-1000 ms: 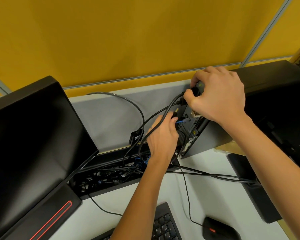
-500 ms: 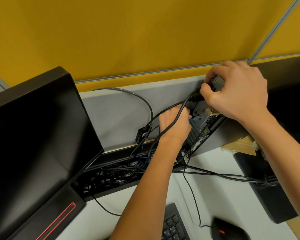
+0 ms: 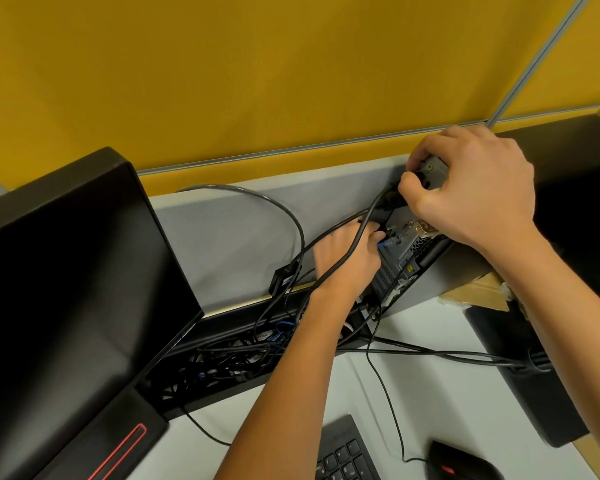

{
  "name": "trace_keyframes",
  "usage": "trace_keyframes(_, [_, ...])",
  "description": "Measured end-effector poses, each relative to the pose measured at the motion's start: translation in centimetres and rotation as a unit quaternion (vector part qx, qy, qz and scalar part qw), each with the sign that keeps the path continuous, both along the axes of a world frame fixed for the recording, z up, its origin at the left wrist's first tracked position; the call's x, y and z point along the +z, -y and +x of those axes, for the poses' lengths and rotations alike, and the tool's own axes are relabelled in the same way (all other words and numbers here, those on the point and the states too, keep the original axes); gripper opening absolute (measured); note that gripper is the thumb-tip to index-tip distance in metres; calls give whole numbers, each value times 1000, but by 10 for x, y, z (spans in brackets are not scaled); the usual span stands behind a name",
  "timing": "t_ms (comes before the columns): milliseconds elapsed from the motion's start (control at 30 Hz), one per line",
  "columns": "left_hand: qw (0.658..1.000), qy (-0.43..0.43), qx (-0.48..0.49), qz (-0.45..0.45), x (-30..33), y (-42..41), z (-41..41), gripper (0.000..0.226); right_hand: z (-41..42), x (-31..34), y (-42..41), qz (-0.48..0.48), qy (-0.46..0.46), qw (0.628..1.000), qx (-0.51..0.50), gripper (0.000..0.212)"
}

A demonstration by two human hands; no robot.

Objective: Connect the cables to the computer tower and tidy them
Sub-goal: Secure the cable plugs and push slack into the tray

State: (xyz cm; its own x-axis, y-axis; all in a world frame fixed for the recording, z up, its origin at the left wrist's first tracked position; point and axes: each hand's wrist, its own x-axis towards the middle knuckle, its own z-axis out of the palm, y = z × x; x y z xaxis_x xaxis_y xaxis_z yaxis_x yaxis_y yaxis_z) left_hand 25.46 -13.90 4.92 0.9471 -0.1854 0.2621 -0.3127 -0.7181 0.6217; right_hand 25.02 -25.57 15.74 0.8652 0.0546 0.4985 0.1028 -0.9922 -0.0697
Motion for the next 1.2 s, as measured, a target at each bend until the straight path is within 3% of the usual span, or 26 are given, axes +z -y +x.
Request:
trace_keyframes(467, [999,33,-6,2,-8,0,3,22,1,0,0,-10,1,1000,4,23])
trace_keyframes(667, [991,95,84,-42,-17,-12,-15,19,1,-1,1,-3,2,1000,7,24])
trace_keyframes(733, [991,101,74,-46,-25,-16,-24,17,1,0,0,-1,0,1000,7,25])
trace_keyframes(933, [996,74,9,48,-37,-10,-29,29,0,0,1,-2,-2,1000,8,26])
trace_keyframes(1200, [990,13,120,66,-32,16,-33,35,0,2,1,-7,-6,1000,7,25])
